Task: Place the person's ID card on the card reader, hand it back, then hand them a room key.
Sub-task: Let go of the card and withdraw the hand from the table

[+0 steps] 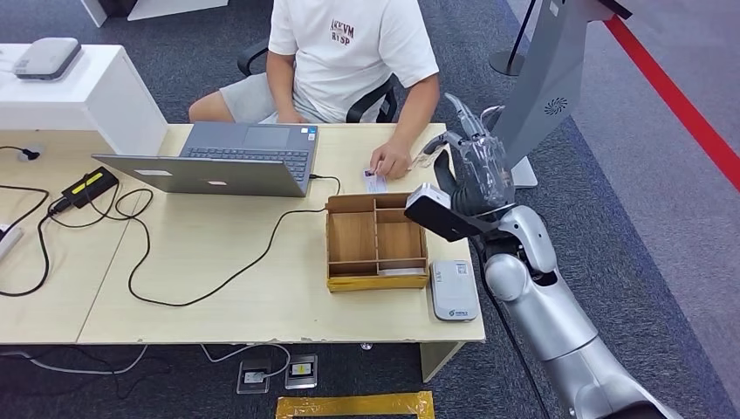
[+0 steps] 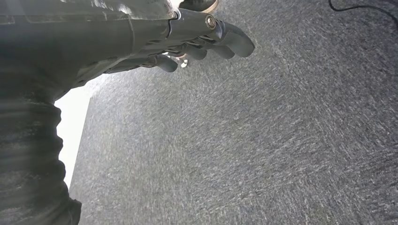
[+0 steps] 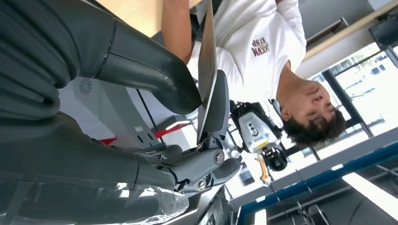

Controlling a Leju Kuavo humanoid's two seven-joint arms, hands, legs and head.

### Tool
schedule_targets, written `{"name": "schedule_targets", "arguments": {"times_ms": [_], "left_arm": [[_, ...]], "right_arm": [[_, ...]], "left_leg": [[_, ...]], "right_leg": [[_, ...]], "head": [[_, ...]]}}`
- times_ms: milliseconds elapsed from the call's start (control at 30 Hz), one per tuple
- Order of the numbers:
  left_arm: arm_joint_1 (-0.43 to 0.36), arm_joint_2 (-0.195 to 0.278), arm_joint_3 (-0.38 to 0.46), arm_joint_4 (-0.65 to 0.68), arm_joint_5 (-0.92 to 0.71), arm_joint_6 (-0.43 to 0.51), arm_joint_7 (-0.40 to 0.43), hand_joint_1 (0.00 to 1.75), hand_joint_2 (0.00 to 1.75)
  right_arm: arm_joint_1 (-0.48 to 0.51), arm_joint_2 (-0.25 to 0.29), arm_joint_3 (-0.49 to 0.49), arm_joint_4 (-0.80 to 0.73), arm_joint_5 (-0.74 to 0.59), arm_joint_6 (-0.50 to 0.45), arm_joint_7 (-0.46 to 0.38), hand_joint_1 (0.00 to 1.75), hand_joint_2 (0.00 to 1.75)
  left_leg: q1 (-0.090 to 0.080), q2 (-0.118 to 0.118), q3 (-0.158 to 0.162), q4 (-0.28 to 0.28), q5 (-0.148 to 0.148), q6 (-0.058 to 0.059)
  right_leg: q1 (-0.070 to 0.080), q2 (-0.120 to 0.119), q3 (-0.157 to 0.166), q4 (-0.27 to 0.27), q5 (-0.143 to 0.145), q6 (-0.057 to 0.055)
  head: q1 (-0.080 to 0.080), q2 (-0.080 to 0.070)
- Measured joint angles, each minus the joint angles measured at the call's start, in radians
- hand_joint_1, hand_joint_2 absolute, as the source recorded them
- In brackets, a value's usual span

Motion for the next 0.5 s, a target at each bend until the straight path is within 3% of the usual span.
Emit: {"name": "schedule_targets", "arguments": {"times_ms": [400, 500], "left_arm": [[0.0, 0.0, -0.001, 0.0, -0.022, -0.008, -0.013, 0.0, 1.75], [-0.001, 0.0, -0.005, 0.0, -0.044, -0.012, -0.023, 0.0, 1.75]], "right_arm": [[-0.084, 0.0, -0.024, 0.02, 0.0, 0.016, -0.023, 1.75, 1.75], [-0.14, 0.003, -0.021, 0.093, 0.013, 0.004, -0.051, 1.75, 1.75]], "left_leg": [[0.0, 0.0, -0.001, 0.0, 0.0, 0.0], [0.0, 0.0, -0.002, 0.0, 0.0, 0.0]], "right_leg": [[0.0, 0.0, 0.0, 0.0, 0.0, 0.0], [0.0, 0.0, -0.001, 0.0, 0.0, 0.0]], "head": [[0.0, 0.0], [0.0, 0.0]]}}
